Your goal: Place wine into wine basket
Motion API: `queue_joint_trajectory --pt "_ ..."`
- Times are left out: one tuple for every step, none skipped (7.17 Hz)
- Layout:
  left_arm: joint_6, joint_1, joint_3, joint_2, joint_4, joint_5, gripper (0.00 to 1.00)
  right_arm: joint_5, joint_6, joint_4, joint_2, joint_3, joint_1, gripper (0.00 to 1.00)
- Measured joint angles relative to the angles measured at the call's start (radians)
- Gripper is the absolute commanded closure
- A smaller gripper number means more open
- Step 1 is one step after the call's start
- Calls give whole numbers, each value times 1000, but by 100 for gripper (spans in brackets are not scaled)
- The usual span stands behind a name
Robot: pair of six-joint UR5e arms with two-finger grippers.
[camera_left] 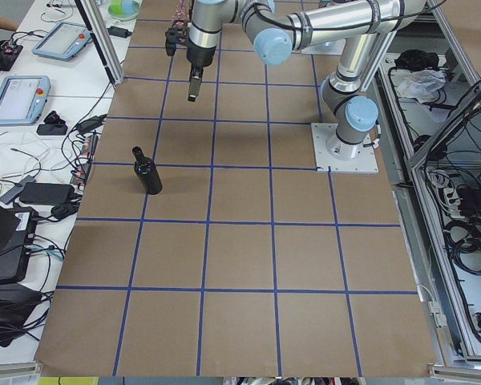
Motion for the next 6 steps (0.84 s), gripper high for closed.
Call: queue_joint_trajectory --pt "41 38 -1 -34 61 -31 0 0 0 0 -2 0 0 0" --pt "58 52 1 -71 126 -39 0 -1 0 0 -2 0 0 0" --pt "68 56 7 -112 175 -35 0 -3 0 -1 -3 0 0 0" --pt "93 57 14 -157 217 -20 0 -3 0 -2 -3 0 0 0" --pt "124 58 19 -200 255 -5 1 -2 0 -2 -1 0 0 0" --pt "140 58 25 -236 280 4 1 -2 -1 -1 -1 0 0 0"
